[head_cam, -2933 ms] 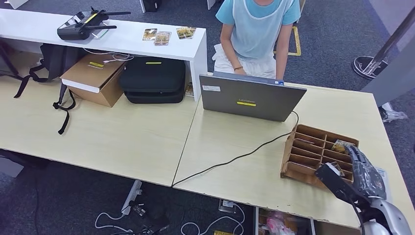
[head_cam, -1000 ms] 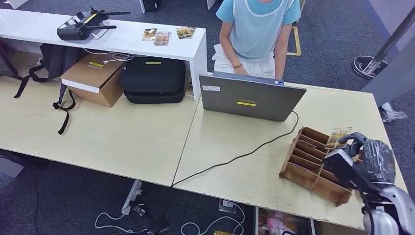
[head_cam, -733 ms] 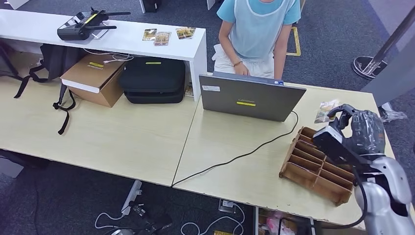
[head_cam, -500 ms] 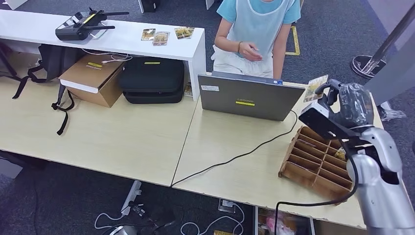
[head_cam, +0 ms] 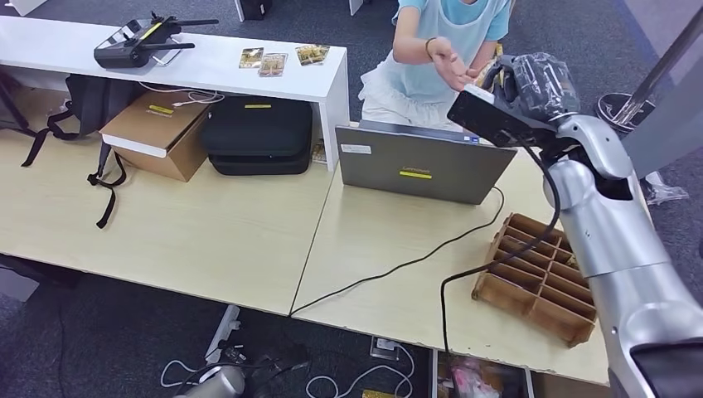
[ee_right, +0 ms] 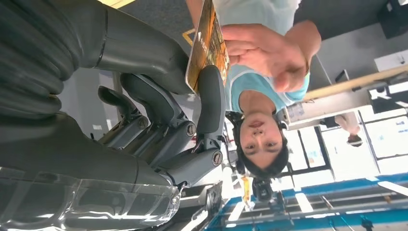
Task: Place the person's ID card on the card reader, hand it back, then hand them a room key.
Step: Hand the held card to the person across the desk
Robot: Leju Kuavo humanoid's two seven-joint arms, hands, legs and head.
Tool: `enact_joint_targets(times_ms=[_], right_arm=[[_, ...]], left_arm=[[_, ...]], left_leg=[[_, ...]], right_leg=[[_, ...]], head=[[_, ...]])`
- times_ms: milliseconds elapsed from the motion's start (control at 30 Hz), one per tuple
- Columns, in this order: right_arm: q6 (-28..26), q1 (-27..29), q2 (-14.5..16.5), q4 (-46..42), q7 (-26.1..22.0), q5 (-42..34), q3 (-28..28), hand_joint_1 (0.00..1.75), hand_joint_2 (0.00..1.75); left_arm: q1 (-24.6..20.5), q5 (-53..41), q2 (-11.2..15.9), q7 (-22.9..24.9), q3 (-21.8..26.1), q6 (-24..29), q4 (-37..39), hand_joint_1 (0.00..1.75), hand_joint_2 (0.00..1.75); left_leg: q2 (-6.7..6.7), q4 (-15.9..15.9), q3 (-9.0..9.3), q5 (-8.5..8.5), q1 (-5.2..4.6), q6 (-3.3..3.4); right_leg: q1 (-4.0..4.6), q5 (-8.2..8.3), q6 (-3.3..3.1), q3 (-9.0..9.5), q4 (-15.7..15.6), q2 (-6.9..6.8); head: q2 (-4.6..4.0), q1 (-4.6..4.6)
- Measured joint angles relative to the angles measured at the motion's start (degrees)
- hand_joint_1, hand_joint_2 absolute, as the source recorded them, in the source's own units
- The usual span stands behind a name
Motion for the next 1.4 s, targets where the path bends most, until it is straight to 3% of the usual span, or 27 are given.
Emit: enact_joint_targets(times_ms=[233, 300, 400, 433, 500, 867, 1200, 1267, 1400], right_arm=[[1.5, -7.2, 6.1, 10.1, 3.2, -1.2, 1.1, 1.7, 1.75], [1.5, -8.4, 7.5, 12.4, 3.7, -1.5, 1.2, 1.55, 1.75], [1.7, -9.4, 9.0, 15.1, 4.5, -1.7, 1.4, 0.39, 1.75], [1.8, -9.7, 9.4, 15.9, 4.6, -1.8, 1.4, 0.08, 1.75], [2.1, -10.1, 9.9, 17.0, 5.0, -1.8, 1.5, 0.0, 1.75], [2.2, -10.3, 10.0, 19.1, 5.3, -1.9, 1.7, 0.0, 1.75], [1.5, -10.2, 6.9, 14.8, 3.1, -4.8, 0.2, 0.0, 1.75], [3.3, -10.0, 5.6, 12.6, 2.4, -7.6, -0.9, 0.0, 1.75], [11.9, -8.7, 1.6, 6.1, 2.2, -18.3, -4.8, 0.0, 1.75]], left_arm=[[-1.3, 1.1, -1.1, 0.3, -0.2, -0.8, 0.2, 0.0, 1.75], [-1.5, 1.7, -1.2, 0.3, -0.2, -0.8, 0.4, 0.0, 1.75], [-1.5, 2.2, -1.4, 0.3, -0.1, -0.4, 0.6, 0.0, 1.75], [-1.5, 2.2, -1.4, 0.3, -0.1, -0.3, 0.6, 0.0, 1.75], [-1.5, 2.2, -1.5, 0.3, -0.1, -0.2, 0.8, 0.0, 1.75], [-1.6, 1.7, -2.5, 0.3, -0.2, -0.8, 1.1, 0.0, 1.75], [-1.9, 2.2, -2.3, 0.3, -0.3, -1.0, 1.5, 0.0, 1.75], [-1.8, 2.5, -2.1, 0.3, -0.3, -0.7, 1.5, 0.0, 1.75], [-1.5, 2.8, -1.6, 0.3, -0.3, 0.4, 1.5, 0.0, 1.75]], left_leg=[[0.03, 0.0, 0.03, 0.02, 0.04, -0.02], [0.04, 0.0, 0.04, 0.02, 0.04, -0.02], [0.03, 0.0, 0.04, 0.01, 0.04, -0.02], [0.03, 0.0, 0.04, 0.01, 0.04, -0.02], [0.03, 0.0, 0.04, 0.01, 0.04, -0.02], [0.02, 0.0, 0.05, 0.01, 0.01, -0.02], [0.02, 0.0, 0.05, 0.01, 0.01, -0.02], [0.01, 0.0, 0.05, 0.01, 0.01, -0.02], [-0.08, 0.1, 0.03, 0.01, 0.01, -0.02]], right_leg=[[0.02, 0.01, -0.01, -0.01, 0.0, 0.04], [0.03, 0.01, -0.01, -0.01, 0.0, 0.06], [0.03, 0.0, -0.01, -0.01, 0.0, 0.04], [0.03, 0.0, -0.01, -0.01, 0.0, 0.03], [0.03, 0.0, -0.01, -0.01, 0.0, 0.03], [0.01, 0.01, -0.01, -0.03, 0.0, 0.03], [0.02, 0.01, -0.01, -0.04, 0.0, 0.04], [0.01, 0.01, -0.01, -0.04, 0.0, 0.02], [0.01, 0.01, -0.01, -0.02, 0.0, -0.07]], head=[[0.0, -0.01], [0.0, -0.01], [0.0, -0.01], [0.0, -0.01], [0.0, 0.0], [0.0, -0.01], [0.0, 0.0], [0.0, 0.01], [0.0, 0.0]])
